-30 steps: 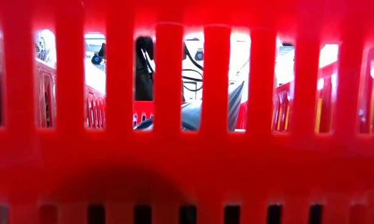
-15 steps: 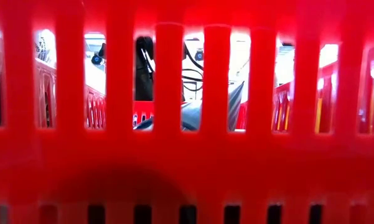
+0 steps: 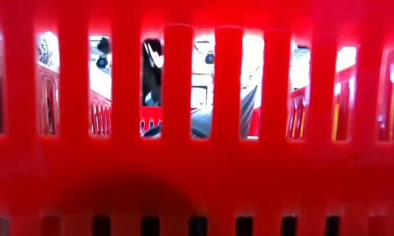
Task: Pick & Place Travel size toiletries
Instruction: Put the green shampoo into the green bin
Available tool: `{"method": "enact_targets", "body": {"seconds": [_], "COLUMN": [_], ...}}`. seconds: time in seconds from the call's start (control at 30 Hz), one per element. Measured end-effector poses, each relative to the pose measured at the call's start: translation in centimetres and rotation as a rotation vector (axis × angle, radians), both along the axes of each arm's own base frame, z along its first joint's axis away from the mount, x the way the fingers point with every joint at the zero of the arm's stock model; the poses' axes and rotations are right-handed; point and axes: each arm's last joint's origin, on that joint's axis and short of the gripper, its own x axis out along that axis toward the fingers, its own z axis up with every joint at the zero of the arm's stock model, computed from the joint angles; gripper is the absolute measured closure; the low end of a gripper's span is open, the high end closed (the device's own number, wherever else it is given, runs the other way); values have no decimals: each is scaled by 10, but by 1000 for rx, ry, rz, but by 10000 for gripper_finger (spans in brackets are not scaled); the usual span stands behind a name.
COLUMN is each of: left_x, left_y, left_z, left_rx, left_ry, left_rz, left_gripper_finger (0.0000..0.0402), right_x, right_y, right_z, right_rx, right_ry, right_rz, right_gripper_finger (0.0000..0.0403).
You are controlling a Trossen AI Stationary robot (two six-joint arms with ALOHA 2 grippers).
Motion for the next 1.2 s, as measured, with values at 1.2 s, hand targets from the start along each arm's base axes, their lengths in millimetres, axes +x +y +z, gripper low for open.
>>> {"method": "enact_targets", "body": {"seconds": [1.2], "left_x": [-22], "left_y": [11], "left_z": [134], "left_rx": [582], "left_ry": [-473], "left_rz": [-103], "left_gripper_finger": [222], "right_x": [47], "right_y": [9], "right_z": [14], "right_rx": [91], "right_ry": [-310], "right_rz": [21], "right_gripper_finger": [398]}}
